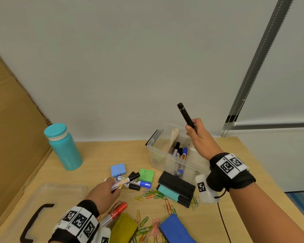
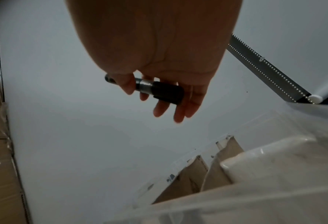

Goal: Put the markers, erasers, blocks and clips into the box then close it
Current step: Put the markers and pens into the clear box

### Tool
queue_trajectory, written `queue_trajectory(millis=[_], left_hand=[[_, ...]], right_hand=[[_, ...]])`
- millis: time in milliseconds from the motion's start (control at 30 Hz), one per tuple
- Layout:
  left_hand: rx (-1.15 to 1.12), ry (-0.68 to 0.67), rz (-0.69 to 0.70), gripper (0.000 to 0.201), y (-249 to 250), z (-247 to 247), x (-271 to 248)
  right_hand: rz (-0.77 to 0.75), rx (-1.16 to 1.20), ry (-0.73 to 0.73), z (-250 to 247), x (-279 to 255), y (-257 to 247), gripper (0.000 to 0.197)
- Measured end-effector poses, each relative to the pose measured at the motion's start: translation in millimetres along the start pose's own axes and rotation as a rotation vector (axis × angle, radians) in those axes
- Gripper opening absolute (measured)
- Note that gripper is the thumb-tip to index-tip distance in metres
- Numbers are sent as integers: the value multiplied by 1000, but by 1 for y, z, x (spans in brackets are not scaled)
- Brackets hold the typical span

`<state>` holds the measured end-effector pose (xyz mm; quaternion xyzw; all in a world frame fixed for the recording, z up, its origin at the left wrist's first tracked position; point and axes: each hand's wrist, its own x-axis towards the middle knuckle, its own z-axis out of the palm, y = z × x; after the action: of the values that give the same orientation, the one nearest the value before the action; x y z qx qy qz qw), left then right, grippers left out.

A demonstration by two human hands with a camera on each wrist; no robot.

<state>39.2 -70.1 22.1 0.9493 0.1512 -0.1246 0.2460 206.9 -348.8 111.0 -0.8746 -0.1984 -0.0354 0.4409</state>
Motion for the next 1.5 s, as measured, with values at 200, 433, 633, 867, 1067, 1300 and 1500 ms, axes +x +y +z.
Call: queue_trajectory(millis=[200, 433, 633, 867, 1067, 1300, 1500], left_hand=[[-8, -3, 22, 20, 1, 1, -1], [-25, 13, 28, 13, -11, -2, -2], [-49, 42, 74, 11, -9, -2, 0], [-195, 158, 291, 13, 25, -9, 10], [-416, 338, 359, 14, 85, -25, 35], [-224, 313, 397, 22, 134, -25, 89], [-209, 262, 384, 25, 128, -5, 96]], right_hand=[[-3, -150, 75, 6, 8, 3, 17], [147, -51, 17, 13, 17, 8, 12], [130, -299, -154, 19, 24, 6, 12], [-85, -278, -23, 0, 24, -2, 15], [-225, -833, -505, 5, 39, 2, 23], [-100, -1258, -844, 37, 60, 2, 33], [-104, -1377, -877, 64, 69, 23, 46]])
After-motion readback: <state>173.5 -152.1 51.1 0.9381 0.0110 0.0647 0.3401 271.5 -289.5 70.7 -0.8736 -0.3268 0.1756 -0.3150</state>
